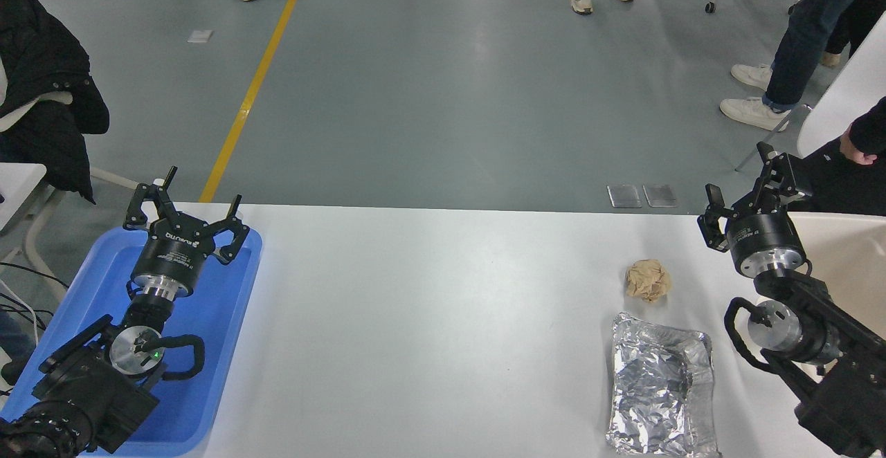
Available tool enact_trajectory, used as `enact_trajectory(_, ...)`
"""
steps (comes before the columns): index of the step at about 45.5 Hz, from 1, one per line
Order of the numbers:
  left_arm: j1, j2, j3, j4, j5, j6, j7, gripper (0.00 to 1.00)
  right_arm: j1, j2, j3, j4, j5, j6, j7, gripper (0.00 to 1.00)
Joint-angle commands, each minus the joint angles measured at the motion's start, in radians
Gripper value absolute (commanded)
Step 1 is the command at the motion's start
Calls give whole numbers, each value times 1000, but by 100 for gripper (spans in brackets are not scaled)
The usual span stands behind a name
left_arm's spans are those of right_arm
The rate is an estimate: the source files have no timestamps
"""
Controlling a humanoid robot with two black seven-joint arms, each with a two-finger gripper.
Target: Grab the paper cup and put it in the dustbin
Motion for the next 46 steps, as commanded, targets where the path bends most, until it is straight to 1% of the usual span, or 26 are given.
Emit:
enact_trajectory(1, 0, 0, 0, 0, -1, 0, 1, 100, 7, 1, 1, 1, 1, 0, 0, 100)
enact_trajectory(46, 0, 0, 0, 0, 0, 0, 0, 100, 14, -13, -3, 1, 3, 7, 0, 100)
